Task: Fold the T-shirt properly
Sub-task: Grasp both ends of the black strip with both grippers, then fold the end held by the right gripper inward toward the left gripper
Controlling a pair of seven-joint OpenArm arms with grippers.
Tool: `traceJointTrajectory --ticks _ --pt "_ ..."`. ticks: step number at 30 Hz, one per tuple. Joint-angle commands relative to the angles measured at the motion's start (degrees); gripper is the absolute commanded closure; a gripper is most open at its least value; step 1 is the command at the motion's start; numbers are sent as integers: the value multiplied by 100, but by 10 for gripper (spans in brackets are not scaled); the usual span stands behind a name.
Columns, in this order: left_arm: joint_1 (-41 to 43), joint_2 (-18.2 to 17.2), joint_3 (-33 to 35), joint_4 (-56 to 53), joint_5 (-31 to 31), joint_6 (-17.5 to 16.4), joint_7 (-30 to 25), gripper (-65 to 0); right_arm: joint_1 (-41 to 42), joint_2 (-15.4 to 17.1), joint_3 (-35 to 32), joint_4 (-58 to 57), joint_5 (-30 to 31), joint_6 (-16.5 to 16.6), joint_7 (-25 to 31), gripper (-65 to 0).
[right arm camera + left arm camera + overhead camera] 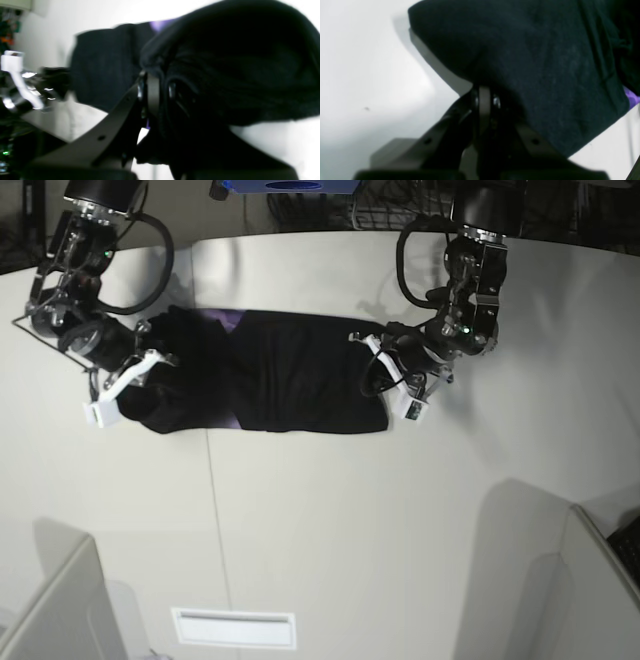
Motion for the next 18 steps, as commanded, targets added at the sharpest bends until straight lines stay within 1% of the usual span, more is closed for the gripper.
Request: traceJointTrajectory --ticks 1,3,7,9,10,13,16,18 --pt "41 -14 33 -3 143 43 327 0 64 -50 1 147 144 5 49 0" --pt "59 -14 33 6 143 43 327 0 116 -191 -157 147 108 -4 40 0" --pt "85 -32 15 15 143 43 327 0 125 -253 -790 156 144 -364 93 0" --pt "94 -50 33 85 152 43 327 0 160 -270 -1089 156 144 -470 110 0" --pt "103 -50 42 129 169 43 327 0 196 -296 -1186 156 144 -496 110 0" --pt "112 -58 42 182 178 43 327 0 231 -543 -1326 156 144 -496 137 0" --pt "112 -67 -2 173 178 43 327 0 292 -798 -1326 156 135 -496 84 0" --pt "112 -76 -11 173 178 43 327 0 310 -877 -1335 156 117 -496 84 0"
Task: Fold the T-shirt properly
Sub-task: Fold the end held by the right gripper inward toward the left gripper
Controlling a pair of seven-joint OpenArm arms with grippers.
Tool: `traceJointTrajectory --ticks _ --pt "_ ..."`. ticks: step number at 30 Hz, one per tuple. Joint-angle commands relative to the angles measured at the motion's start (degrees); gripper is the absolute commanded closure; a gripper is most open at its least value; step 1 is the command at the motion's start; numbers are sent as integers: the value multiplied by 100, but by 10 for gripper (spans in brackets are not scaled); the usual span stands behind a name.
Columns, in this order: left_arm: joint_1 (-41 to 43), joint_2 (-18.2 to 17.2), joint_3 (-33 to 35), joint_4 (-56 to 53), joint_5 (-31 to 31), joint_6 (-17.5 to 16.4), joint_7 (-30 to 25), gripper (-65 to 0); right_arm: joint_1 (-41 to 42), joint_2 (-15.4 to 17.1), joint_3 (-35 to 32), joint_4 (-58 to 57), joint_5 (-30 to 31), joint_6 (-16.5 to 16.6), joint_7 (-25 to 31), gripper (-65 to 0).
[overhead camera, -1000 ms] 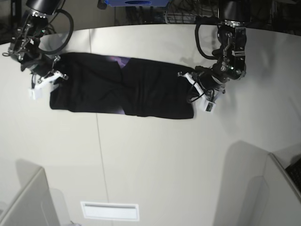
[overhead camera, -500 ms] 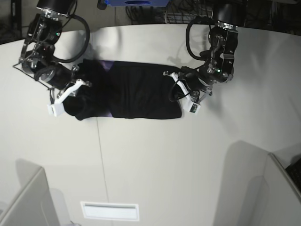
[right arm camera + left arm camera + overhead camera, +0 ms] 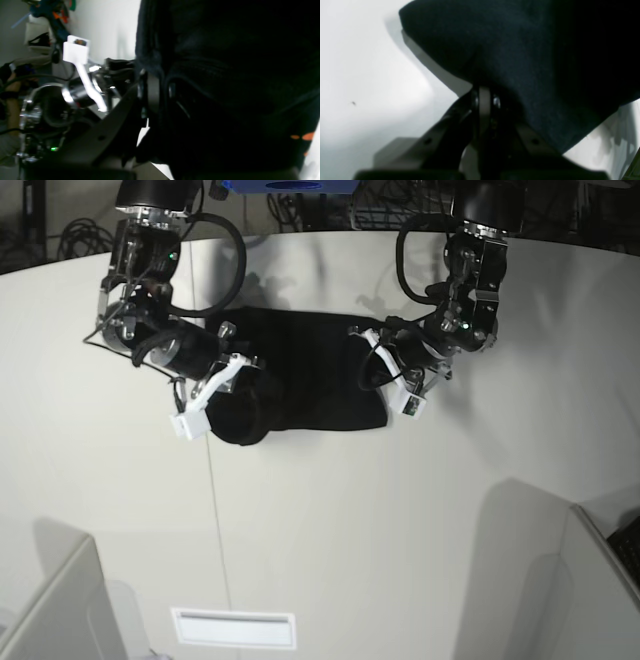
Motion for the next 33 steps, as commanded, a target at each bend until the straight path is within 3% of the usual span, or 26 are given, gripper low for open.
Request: traceJointTrajectory --ticks 1,4,7,13,22,27,33 --pt "20 -50 -24 3 158 58 255 0 124 -16 -33 123 152 16 84 0" --pt "20 -129 37 3 158 58 255 0 142 -51 -384 123 152 -2 110 0" --pt "20 -138 37 3 158 58 255 0 151 -68 -692 114 152 -283 154 0" --pt "20 -208 -24 -6 158 58 255 0 230 -24 -1246 -26 144 -600 770 0" --pt "169 -445 -51 20 123 58 255 0 326 -51 -1307 -395 126 -617 875 0" --pt "486 -516 -517 328 123 50 255 0 318 -42 -1316 -395 126 -617 1227 0" --pt "934 -524 -1220 996 123 23 264 0 335 -51 -1325 -694 117 -617 1244 0"
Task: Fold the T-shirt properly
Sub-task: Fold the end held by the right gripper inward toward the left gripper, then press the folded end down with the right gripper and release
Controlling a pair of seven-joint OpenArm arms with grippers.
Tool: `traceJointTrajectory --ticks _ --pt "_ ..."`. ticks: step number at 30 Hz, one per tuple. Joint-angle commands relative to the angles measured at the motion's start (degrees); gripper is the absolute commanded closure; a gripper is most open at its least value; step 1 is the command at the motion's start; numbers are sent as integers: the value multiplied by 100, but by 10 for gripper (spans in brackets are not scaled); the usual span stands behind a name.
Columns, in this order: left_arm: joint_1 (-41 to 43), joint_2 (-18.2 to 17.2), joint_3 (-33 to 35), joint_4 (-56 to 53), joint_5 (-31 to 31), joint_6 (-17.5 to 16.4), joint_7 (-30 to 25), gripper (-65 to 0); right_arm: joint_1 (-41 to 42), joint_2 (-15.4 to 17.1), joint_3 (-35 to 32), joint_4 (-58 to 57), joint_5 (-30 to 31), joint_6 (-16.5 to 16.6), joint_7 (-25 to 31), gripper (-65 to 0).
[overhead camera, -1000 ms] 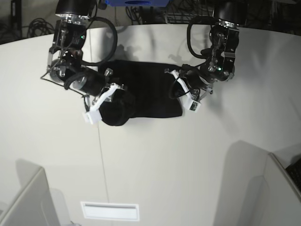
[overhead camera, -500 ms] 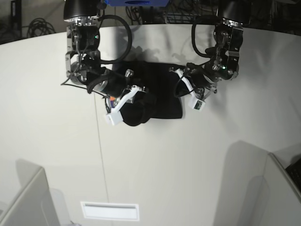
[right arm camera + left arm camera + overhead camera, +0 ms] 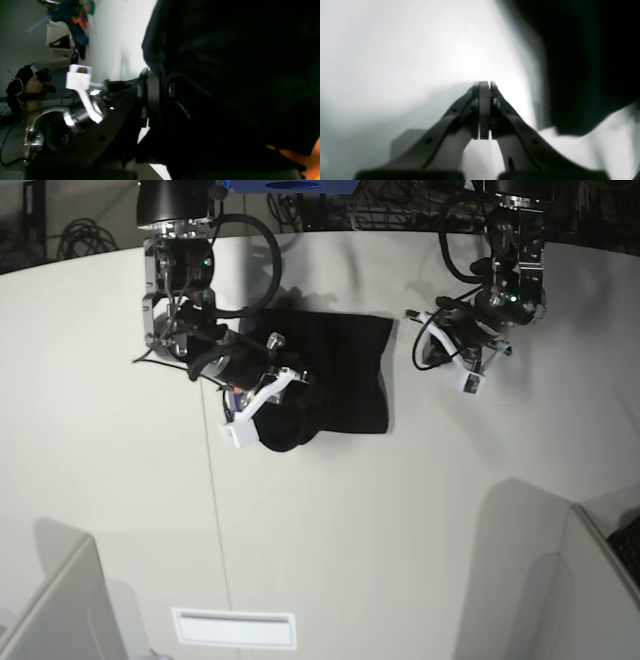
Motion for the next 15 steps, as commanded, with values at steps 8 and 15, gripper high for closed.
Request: traceJointTrajectory --ticks 8,15 --pt "658 -112 -1167 458 -23 -434 -1 0 75 -38 -16 35 124 21 103 0" --pt "887 47 -2011 441 -23 -1058 -1 0 31 -38 -16 -193 150 21 95 0"
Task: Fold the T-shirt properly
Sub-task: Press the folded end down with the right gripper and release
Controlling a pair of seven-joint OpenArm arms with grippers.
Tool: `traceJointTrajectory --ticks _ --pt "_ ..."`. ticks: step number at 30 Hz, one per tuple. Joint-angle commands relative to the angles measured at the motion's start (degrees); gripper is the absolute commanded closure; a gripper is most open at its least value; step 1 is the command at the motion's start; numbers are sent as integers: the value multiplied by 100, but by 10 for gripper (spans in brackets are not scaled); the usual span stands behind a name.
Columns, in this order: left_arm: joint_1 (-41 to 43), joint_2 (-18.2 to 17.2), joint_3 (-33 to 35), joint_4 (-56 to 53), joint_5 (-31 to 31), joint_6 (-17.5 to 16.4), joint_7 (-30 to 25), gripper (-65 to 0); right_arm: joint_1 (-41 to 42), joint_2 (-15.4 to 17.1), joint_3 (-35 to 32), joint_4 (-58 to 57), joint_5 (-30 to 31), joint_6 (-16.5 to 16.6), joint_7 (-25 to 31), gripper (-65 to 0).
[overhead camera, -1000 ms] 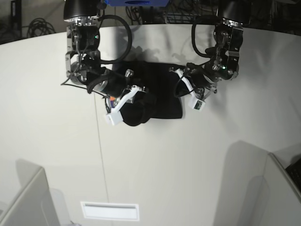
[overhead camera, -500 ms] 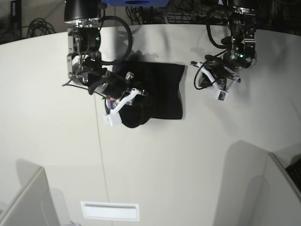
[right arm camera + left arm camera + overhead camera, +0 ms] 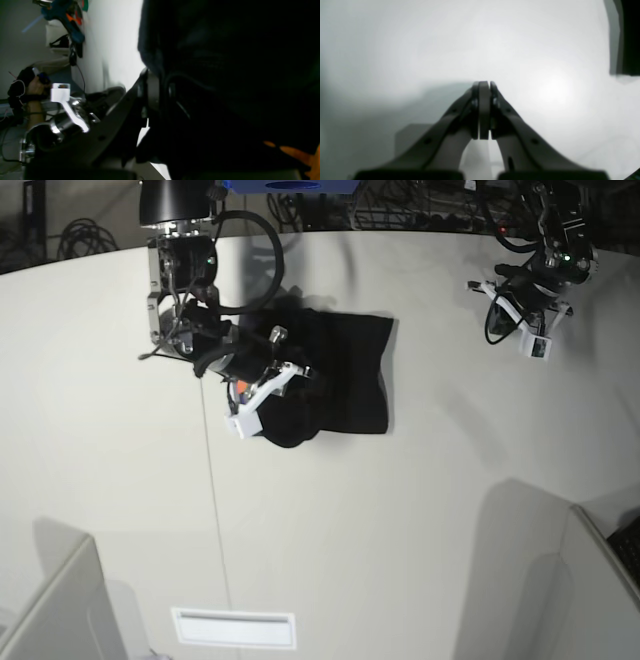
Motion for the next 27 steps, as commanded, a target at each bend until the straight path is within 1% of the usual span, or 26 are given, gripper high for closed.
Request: traceJointTrajectory --ticks 1,7,15,19,20,22,23,24,25,26,27 --pt "-3 -67 -93 71 -52 -90 -104 0 81 -20 -5 89 135 23 71 0" --pt "-3 -76 -374 54 -52 -116 -104 0 81 -20 -5 98 152 23 44 0" --pt "-3 -85 -374 54 -52 -116 -104 0 73 -29 -22 89 161 23 44 0" --pt "-3 -102 -374 54 -52 -116 -104 0 108 -47 -409 80 161 23 44 0" --pt "-3 -102 -374 54 -52 -116 -104 0 125 -47 -532 80 152 23 71 -21" --pt "-3 -102 -374 54 -52 -116 -104 0 134 -56 -690 80 144 23 88 -149" --pt "-3 -93 -374 54 -52 -116 -104 0 143 -56 -726 80 135 23 88 -204" --pt "-3 -93 -374 45 -52 -116 -104 0 196 -56 -734 80 135 23 88 -245" --pt "-3 -93 -374 45 -52 -116 -104 0 231 -56 -743 80 135 23 88 -272" --pt "-3 -93 -383 45 -52 -116 -104 0 266 -56 -743 71 135 23 88 -285" --pt "-3 -93 -418 45 -52 -116 -104 0 284 -64 -752 71 135 23 88 -284"
